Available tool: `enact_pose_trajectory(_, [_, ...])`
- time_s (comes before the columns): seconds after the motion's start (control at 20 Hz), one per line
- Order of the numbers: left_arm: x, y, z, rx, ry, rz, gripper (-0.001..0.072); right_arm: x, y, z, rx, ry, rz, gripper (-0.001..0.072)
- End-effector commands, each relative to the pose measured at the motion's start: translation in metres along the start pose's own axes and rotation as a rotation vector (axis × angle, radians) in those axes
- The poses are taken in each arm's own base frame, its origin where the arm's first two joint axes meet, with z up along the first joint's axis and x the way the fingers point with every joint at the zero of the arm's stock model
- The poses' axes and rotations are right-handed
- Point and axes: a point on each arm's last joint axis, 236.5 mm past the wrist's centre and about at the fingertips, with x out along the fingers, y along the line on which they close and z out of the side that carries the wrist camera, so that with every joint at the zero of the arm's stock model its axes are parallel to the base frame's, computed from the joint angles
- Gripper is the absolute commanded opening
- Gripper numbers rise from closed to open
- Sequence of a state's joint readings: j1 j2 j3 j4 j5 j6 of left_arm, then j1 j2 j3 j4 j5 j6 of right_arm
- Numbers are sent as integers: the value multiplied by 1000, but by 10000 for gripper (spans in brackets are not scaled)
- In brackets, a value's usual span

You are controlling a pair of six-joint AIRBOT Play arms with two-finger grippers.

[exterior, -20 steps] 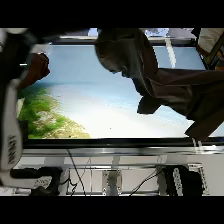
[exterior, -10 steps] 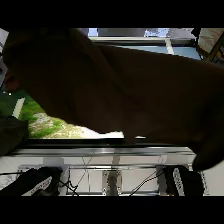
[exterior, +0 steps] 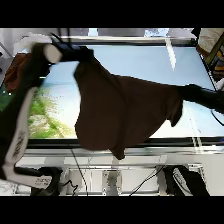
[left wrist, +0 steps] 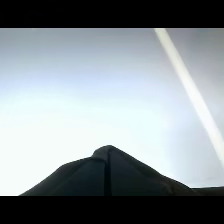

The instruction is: Fold the shirts.

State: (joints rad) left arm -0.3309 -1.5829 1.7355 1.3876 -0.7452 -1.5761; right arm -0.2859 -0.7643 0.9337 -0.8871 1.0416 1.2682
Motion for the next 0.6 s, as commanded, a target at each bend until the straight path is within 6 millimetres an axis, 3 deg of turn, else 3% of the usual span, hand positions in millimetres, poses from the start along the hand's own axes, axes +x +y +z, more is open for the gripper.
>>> enact_pose_trajectory(0.0, [103, 33, -44, -129, 3, 42, 10, 73, -62, -24, 60, 59, -77, 25])
enact_pose_trajectory(0.15, [134, 55, -26, -171, -60, 57, 10, 118, -106, -9, 92, -24, -154, 25])
enact_pose_trajectory(0.35, [125, 85, 26, -246, -202, 63, 15, 161, -145, -4, 158, -69, -197, 28])
enact_pose_trajectory(0.4, [123, 87, 28, -308, -205, 41, 111, 166, -152, -2, 174, -80, -208, 87])
enact_pose_trajectory(0.45, [121, 85, 29, -378, -200, 6, 486, 167, -157, 4, 174, -99, -222, 308])
enact_pose_trajectory(0.5, [117, 83, 30, -425, -191, -23, 683, 165, -159, 12, 165, -120, -231, 438])
enact_pose_trajectory(0.55, [111, 82, 34, -441, -188, -42, 707, 162, -157, 22, 139, -135, -230, 439])
